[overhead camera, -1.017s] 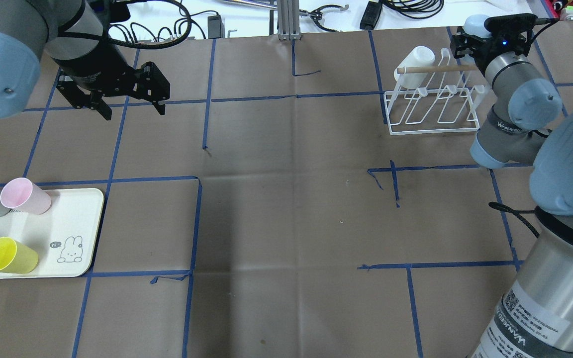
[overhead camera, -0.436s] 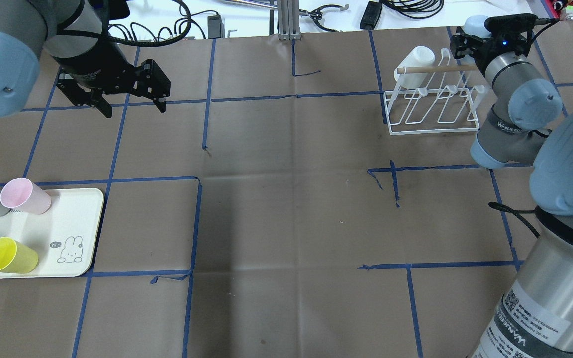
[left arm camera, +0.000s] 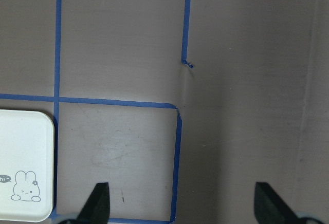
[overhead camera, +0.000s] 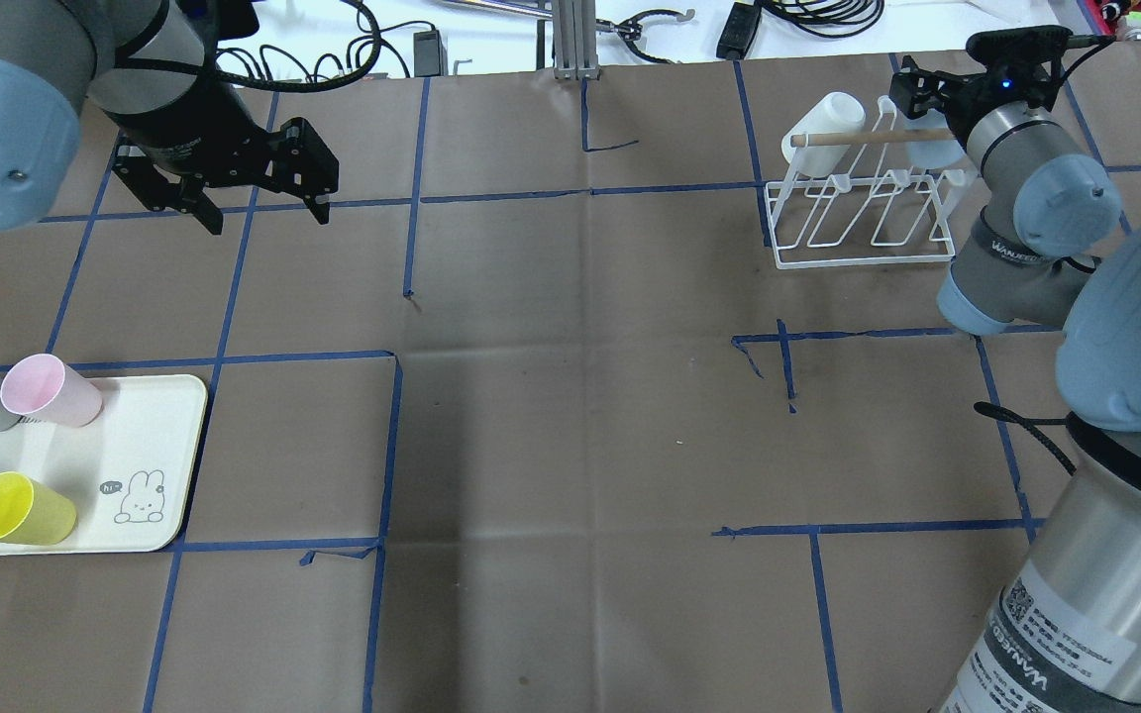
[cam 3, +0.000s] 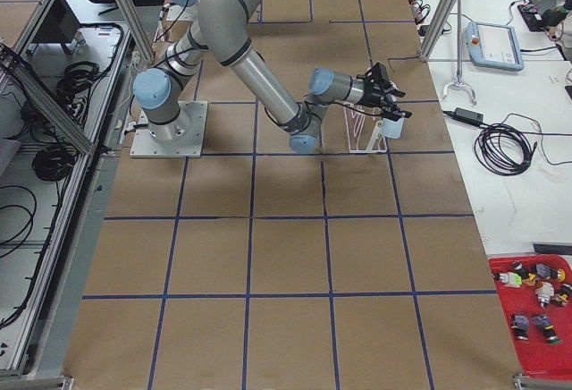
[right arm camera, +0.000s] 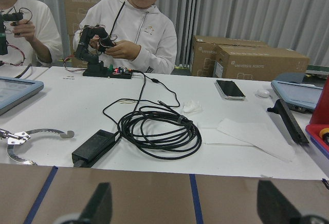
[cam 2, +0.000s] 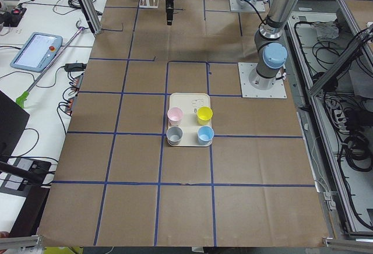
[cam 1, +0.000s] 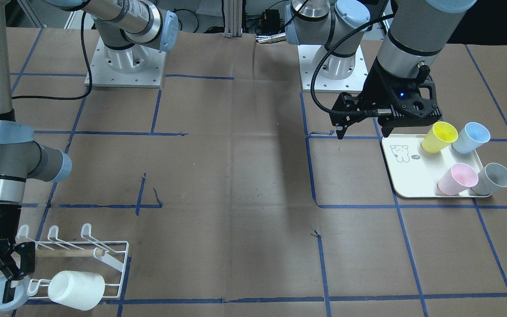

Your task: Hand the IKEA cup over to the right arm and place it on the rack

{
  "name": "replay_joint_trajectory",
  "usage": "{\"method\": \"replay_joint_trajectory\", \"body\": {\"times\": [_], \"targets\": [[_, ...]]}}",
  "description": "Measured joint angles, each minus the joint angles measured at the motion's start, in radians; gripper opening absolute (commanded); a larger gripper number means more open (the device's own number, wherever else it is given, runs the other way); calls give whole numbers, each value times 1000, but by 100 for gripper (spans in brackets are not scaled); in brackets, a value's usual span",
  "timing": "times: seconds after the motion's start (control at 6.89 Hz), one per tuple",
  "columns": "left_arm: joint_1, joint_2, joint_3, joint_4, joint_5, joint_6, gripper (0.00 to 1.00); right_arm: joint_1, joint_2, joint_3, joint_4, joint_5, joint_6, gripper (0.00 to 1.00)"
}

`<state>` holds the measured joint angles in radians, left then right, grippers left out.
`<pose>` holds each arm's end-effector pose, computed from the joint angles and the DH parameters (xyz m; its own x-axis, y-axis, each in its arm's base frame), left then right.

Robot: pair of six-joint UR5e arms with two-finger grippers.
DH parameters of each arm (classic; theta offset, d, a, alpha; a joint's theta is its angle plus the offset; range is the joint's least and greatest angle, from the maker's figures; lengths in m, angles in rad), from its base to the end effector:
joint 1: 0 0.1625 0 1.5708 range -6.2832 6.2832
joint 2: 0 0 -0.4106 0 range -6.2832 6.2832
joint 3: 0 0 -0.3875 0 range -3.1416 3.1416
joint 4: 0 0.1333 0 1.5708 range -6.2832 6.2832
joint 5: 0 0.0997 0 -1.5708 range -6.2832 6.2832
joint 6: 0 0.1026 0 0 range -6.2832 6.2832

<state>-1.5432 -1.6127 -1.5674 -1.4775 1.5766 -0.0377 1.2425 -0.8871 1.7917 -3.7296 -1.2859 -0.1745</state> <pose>-0.1186 -0.5130 0.4608 -0.9978 -0.0655 -0.0037 -0.0652 0.9964 -0.0549 -0.0475 -0.6424 0.2403 -0.9969 0.0046 0.0788 -0.0738 0.3001 -0.9511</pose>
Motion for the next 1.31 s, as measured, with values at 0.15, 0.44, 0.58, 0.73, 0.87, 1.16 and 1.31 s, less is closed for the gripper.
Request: {"method": "replay_joint_trajectory", "body": {"times": [0.15, 0.44, 0.58, 0.73, 0.87, 1.16, 1.31], "targets": [[0, 2, 3, -22, -1, -3, 100, 0, -15, 0, 14, -1, 2, 99], [-1, 4, 5, -48, -5, -10, 100, 5, -97, 0, 115, -3, 4, 99], [-1, 3, 6, -50, -7, -12, 100, 14, -161, 1, 190, -7, 5, 99], [-1, 2, 6, -50, -8, -13, 100, 32, -230, 7, 278, -15, 5, 99], [-2, 3, 6, -50, -8, -13, 100, 59, -298, 17, 377, -43, 5, 99], [-2, 4, 6, -49, -9, -13, 100, 152, -425, 31, 599, -175, 5, 99], [-2, 3, 6, -47, -9, -13, 100, 195, -483, 31, 730, -220, 6, 99]]}}
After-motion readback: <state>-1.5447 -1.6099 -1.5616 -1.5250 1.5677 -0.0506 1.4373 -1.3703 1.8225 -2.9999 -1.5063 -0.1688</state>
